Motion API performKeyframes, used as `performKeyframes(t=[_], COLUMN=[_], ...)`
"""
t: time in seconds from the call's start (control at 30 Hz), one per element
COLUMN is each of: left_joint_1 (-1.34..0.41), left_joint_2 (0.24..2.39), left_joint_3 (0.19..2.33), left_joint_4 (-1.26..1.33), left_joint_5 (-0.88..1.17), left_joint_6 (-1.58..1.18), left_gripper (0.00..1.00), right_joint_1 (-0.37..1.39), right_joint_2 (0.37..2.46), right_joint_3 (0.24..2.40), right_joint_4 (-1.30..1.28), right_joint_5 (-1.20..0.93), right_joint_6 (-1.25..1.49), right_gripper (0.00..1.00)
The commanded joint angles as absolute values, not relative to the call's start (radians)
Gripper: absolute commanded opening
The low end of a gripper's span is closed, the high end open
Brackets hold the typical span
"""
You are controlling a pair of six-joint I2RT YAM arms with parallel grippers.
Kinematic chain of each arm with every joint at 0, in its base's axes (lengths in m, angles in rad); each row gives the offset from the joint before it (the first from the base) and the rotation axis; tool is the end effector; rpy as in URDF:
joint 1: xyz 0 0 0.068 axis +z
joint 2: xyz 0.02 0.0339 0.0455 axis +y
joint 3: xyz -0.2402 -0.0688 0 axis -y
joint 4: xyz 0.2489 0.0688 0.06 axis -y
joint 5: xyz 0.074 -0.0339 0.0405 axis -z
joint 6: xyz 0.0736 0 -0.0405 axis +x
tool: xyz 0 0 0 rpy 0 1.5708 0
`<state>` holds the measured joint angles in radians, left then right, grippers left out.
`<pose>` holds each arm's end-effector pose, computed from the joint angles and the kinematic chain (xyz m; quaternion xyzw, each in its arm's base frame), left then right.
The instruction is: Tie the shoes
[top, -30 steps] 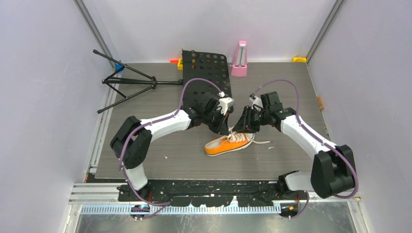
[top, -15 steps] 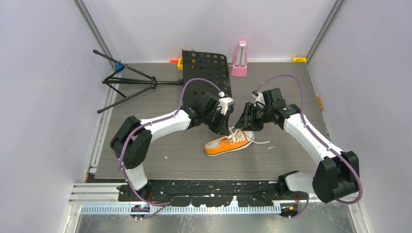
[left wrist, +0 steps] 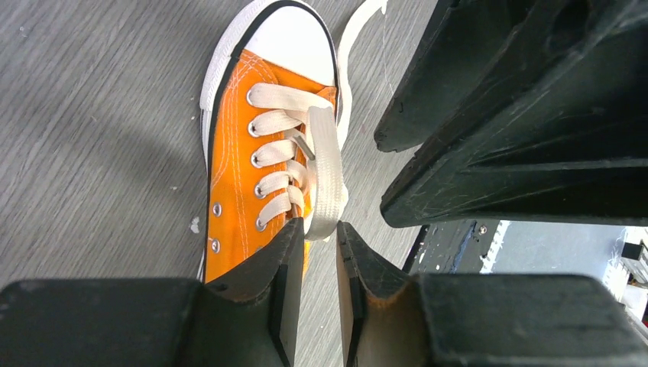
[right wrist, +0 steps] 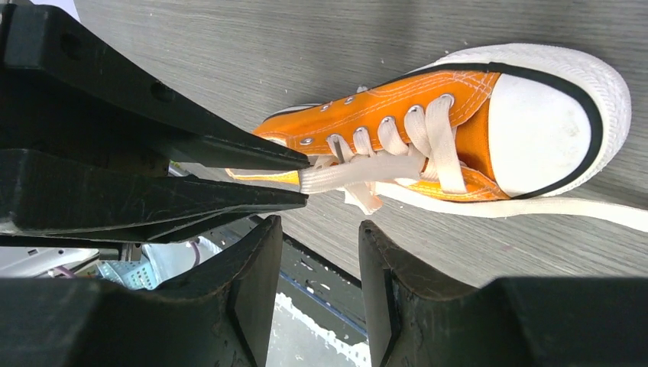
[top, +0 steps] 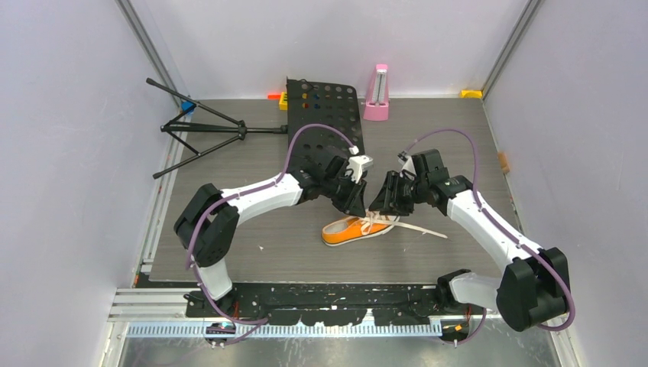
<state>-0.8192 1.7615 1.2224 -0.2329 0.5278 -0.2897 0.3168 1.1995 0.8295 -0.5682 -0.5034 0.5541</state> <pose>0.2519 -0.3238 0.1771 0.3306 0.8319 -0.4020 0.1926 0.2441 0.1174 0.1916 0.0320 0.9231 0.3417 0.1733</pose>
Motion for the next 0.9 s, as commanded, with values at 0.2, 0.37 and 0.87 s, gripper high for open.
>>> performKeyframes(t=[0.2,0.37,0.87], left_joint_1=[-0.828,-0.836,-0.841], left_joint_2=[1.751,1.766,1.786], left_joint_3=[1.277,1.287,1.303], left_joint_4=[-0.23,-0.232,-0.243], left_joint_5=[0.567,0.568,0.568], left_joint_6=[-0.29,-0.29,-0.284], left_gripper=[0.24,0.23,0.22], right_joint_1=[0.326,0.351,0.414], right_joint_2=[1.258,1.307,1.313], right_joint_3=[0.941,0.982,0.991], right_joint_4=[-0.554,-0.565,-0.64], right_joint_5=[-0.389,-0.354,-0.194], right_joint_6=[0.516,0.488,0.445], right_gripper=[0.46,0.46,0.47])
